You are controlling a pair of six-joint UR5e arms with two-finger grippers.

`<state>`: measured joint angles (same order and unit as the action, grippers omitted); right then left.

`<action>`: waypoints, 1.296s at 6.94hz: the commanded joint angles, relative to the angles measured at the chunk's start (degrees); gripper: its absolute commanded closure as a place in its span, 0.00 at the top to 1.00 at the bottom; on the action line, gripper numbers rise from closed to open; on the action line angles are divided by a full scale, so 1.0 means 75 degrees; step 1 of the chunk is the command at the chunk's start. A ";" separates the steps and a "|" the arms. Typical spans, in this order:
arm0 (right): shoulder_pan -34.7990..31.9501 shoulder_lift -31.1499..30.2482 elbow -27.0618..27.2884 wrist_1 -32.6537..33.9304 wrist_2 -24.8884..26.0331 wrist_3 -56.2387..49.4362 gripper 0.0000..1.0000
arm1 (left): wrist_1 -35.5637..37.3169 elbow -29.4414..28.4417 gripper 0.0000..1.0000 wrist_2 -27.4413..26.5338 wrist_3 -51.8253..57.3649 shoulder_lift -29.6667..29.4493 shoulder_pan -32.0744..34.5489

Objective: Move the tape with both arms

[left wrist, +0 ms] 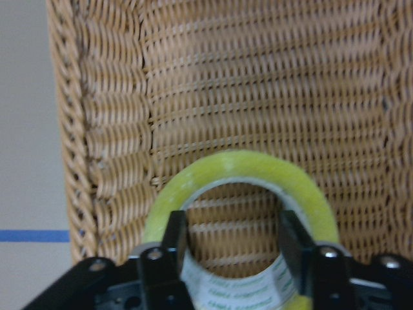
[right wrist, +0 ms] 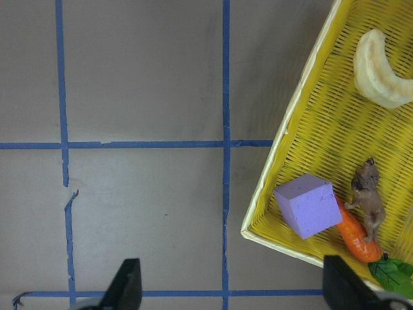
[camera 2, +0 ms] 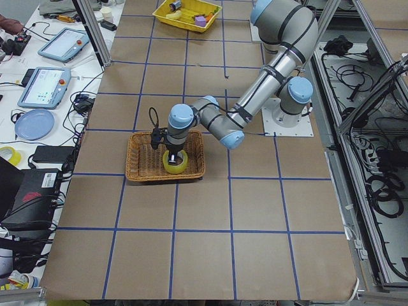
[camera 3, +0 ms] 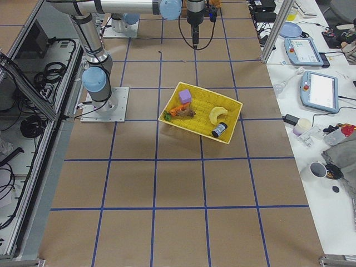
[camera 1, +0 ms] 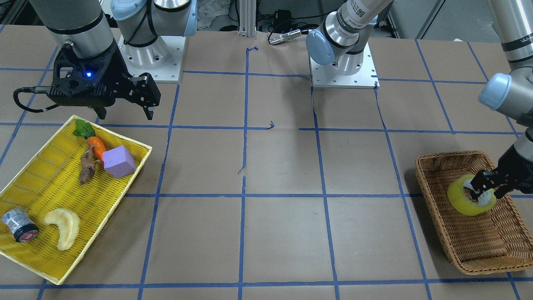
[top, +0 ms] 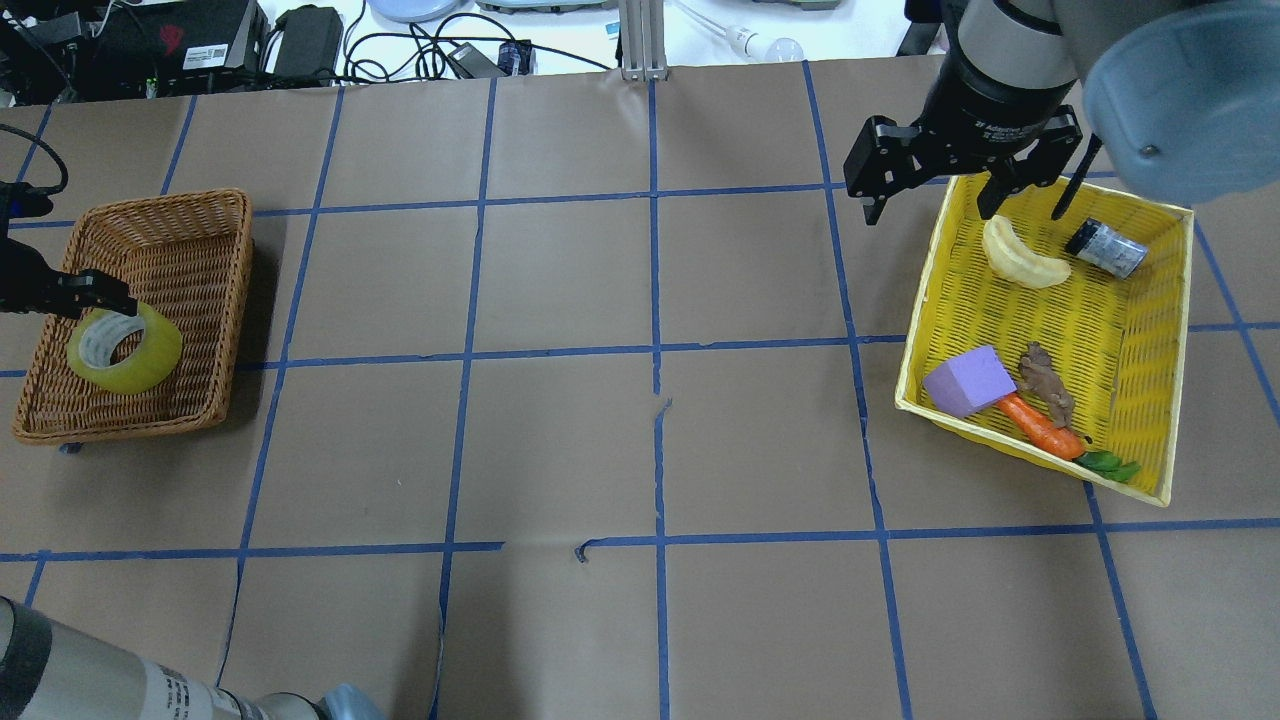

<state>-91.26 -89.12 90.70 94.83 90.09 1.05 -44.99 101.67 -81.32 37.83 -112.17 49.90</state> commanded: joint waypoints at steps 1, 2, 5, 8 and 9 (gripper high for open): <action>-0.0008 0.0000 0.0000 0.0000 0.0000 0.0000 1.00 | -0.0896 -0.0649 1.00 -0.0729 -0.0633 0.0469 0.1039; -0.0008 0.0000 0.0000 0.0000 0.0000 0.0000 1.00 | -0.2226 -0.1246 1.00 -0.0886 -0.1774 0.0820 0.1661; -0.0008 0.0011 -0.0011 0.0000 0.0000 0.0000 1.00 | -0.4646 -0.1826 1.00 -0.0806 -0.3214 0.1605 0.3418; -0.0008 0.0011 -0.0011 0.0000 0.0012 0.0000 1.00 | -0.5450 -0.1826 1.00 -0.0829 -0.4422 0.2193 0.5505; -0.0008 0.0011 0.0000 0.0000 0.0012 0.0000 1.00 | -0.5706 -0.1838 1.00 -0.0818 -0.4469 0.2310 0.5627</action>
